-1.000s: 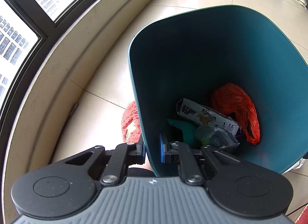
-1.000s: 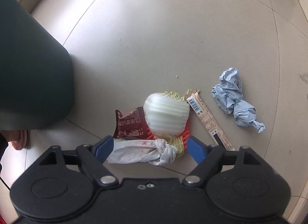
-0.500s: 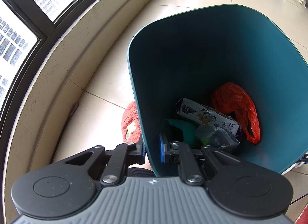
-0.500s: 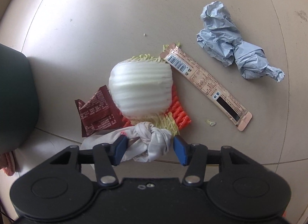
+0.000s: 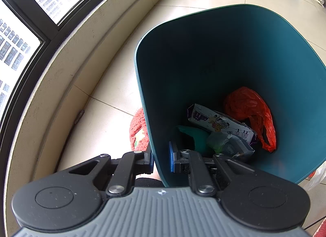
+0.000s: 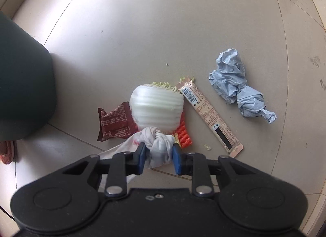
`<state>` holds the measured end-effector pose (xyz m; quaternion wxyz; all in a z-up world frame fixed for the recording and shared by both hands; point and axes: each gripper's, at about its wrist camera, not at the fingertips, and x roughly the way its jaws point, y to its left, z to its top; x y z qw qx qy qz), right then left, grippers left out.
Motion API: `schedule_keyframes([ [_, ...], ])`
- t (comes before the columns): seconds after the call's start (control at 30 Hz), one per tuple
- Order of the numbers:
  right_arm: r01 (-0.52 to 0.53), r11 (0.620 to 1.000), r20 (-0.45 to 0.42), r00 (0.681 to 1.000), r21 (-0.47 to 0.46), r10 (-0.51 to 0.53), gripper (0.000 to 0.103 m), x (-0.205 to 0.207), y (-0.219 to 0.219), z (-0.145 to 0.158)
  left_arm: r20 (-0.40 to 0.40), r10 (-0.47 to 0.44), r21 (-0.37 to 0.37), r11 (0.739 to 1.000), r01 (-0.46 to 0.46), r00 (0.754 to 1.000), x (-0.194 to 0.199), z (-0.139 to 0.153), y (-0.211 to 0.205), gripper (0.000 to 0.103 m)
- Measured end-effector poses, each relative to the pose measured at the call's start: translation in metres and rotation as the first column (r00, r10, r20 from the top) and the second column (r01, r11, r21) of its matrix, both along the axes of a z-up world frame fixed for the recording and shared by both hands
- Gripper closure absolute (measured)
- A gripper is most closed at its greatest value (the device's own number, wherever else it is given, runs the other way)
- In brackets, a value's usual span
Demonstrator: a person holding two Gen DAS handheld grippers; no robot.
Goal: Collect trash
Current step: 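Lift the white cloth into the bin and open the right tool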
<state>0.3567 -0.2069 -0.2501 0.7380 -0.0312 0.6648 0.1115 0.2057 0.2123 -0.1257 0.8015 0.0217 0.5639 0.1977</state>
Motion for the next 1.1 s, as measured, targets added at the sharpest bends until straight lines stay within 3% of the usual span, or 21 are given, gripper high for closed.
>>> schedule_keyframes([
  [0.13, -0.068, 0.998, 0.059, 0.996, 0.001, 0.068, 0.078, 0.007, 0.007, 0.035, 0.001, 0.000, -0.002, 1.000, 0.000, 1.000, 0.000, 0.000, 0.000, 0.090],
  [0.3, -0.157, 0.986, 0.187, 0.972, 0.063, 0.143, 0.078, 0.008, 0.026, 0.107, 0.000, 0.001, -0.003, 1.000, -0.001, 1.000, 0.000, 0.001, 0.001, 0.090],
  [0.57, -0.310, 0.943, 0.389, 0.889, 0.123, 0.242, 0.078, 0.009, 0.077, 0.218, 0.000, 0.004, -0.007, 1.000, -0.004, 1.000, 0.001, 0.001, 0.001, 0.090],
  [0.67, -0.358, 0.924, 0.435, 0.860, 0.138, 0.268, 0.078, 0.013, 0.100, 0.245, -0.001, 0.004, -0.009, 1.000, -0.004, 1.000, 0.001, 0.001, 0.001, 0.090],
  [0.9, -0.469, 0.877, 0.487, 0.793, 0.104, 0.366, 0.078, 0.015, 0.164, 0.263, 0.001, 0.003, -0.025, 1.000, -0.003, 1.000, 0.000, 0.002, 0.004, 0.090],
  [1.1, -0.516, 0.854, 0.459, 0.777, 0.071, 0.431, 0.078, 0.012, 0.217, 0.241, 0.004, 0.001, -0.044, 0.999, -0.001, 1.000, -0.001, 0.003, 0.007, 0.090],
])
